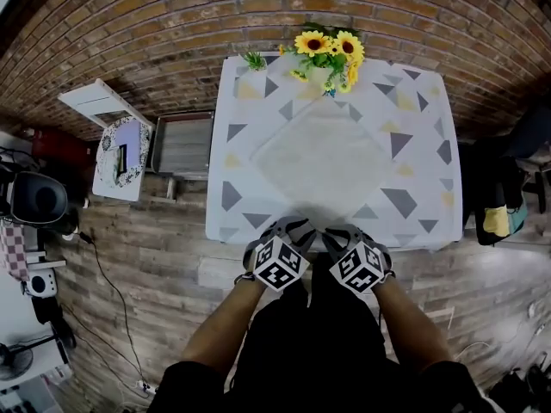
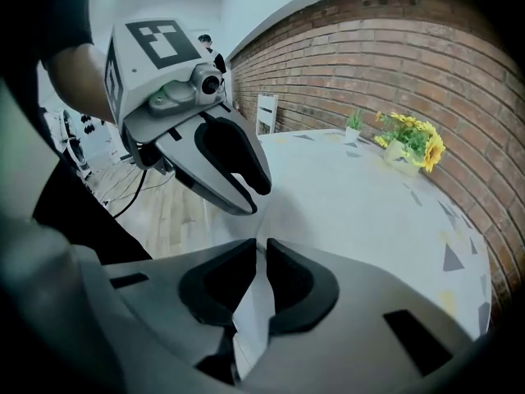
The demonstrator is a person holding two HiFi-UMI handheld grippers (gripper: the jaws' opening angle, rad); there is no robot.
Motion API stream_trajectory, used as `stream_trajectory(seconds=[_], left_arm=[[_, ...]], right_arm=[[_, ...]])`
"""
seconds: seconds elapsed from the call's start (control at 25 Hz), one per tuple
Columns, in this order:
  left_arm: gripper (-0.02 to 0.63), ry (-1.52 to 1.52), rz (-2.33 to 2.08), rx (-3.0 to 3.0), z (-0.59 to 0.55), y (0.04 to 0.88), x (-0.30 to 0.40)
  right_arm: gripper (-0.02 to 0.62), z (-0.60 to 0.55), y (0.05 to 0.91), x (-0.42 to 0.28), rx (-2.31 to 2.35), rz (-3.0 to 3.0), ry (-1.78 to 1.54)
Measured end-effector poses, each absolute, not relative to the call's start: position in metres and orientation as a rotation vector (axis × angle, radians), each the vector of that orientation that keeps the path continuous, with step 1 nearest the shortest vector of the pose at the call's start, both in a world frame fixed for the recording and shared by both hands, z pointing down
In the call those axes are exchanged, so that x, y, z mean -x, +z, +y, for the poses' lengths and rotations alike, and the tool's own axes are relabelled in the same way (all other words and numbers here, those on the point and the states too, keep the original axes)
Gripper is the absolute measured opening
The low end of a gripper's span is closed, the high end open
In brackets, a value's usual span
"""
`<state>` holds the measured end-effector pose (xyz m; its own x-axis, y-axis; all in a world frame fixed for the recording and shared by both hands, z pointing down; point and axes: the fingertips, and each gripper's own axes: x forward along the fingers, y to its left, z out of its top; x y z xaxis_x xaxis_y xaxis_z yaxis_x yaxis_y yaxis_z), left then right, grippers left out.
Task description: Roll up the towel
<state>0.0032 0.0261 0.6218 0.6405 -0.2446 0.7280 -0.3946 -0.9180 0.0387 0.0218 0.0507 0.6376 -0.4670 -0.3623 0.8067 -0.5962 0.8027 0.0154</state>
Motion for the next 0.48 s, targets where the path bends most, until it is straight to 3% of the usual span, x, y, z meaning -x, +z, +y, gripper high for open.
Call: stream_trajectory(seconds=[0.48], left_arm=[[0.119, 1.275, -0.318, -2.676, 0.029, 0.642, -0.022]], right_arm=[[0.046, 0.033, 0.643, -0.029, -0.63, -2.084, 0.426]])
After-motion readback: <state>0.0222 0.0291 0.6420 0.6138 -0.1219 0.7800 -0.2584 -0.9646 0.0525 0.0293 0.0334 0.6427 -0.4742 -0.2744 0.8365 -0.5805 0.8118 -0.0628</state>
